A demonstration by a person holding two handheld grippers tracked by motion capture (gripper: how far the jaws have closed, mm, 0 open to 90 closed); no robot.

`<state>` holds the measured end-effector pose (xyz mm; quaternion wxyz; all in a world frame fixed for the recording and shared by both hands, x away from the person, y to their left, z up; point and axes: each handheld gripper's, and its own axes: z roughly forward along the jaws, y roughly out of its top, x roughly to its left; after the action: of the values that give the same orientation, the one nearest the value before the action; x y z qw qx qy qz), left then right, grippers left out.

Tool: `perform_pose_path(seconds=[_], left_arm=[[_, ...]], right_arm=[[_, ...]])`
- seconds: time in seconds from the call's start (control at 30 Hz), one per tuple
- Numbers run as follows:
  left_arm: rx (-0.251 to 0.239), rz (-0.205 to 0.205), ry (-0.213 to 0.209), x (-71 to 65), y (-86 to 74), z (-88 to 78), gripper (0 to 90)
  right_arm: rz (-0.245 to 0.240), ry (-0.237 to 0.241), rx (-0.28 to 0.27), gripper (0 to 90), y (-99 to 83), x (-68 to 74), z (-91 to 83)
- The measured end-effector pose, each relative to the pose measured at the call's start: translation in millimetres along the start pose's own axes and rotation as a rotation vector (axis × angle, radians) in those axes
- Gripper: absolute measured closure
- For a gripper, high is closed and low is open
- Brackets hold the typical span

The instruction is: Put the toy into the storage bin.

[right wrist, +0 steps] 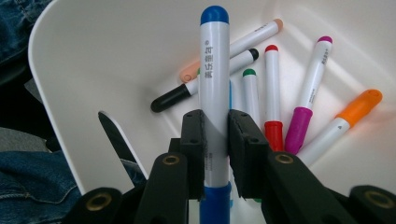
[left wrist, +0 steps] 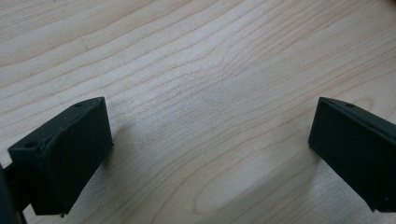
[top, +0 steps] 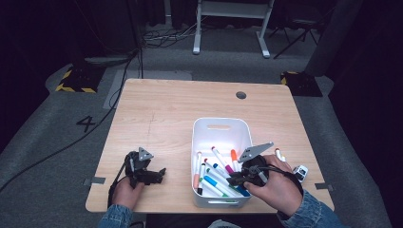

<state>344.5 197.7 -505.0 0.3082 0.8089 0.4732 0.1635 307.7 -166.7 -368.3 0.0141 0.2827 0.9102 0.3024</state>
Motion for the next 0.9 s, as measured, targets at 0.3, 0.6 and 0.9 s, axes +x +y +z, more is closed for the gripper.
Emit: perform_pose_path(seconds=[0.3,0.6,0.9], left_arm=[[0.0,0.0,0.001,0.0,0.0,-0.1,0.0],[0.0,0.0,-0.001,0.0,0.0,0.0,0.0],[0.001,0.002,-0.001,0.1,0.1,0.0,0.0]], right_arm=[[-0.005,-0.007,-0.054,54.6,1.0,2.6,-2.5],[0.025,-0.061,-0.195,47.7,-5.2,-13.0,-33.1],[0.099,-0.114,-0.231,49.2,-22.7,-34.1,-53.2]])
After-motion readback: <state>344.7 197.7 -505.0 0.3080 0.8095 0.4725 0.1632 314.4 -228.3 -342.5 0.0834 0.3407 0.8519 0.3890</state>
